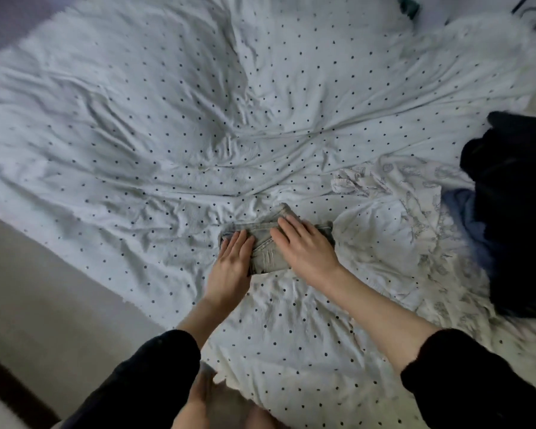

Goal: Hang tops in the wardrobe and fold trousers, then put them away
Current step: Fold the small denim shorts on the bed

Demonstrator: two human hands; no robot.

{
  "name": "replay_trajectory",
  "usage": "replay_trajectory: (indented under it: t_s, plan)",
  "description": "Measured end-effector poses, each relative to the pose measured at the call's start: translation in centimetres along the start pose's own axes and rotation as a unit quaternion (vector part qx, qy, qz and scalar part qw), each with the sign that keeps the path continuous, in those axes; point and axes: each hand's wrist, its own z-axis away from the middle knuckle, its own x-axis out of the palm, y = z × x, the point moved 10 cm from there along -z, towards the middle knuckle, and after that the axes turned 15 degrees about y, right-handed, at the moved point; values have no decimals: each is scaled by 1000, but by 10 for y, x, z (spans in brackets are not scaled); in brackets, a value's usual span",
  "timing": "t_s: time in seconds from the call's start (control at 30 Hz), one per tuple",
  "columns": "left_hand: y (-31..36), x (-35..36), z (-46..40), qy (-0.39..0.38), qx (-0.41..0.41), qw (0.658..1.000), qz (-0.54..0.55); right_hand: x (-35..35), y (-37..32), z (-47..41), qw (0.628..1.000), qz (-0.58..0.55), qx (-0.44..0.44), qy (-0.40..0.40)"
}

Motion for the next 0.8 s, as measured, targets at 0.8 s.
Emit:
replay_trajectory:
  t_s: [0.8]
  plan:
    - [-481, -563, 57, 229, -132, 944, -196, -156, -577, -451, 950, -104, -251, 155]
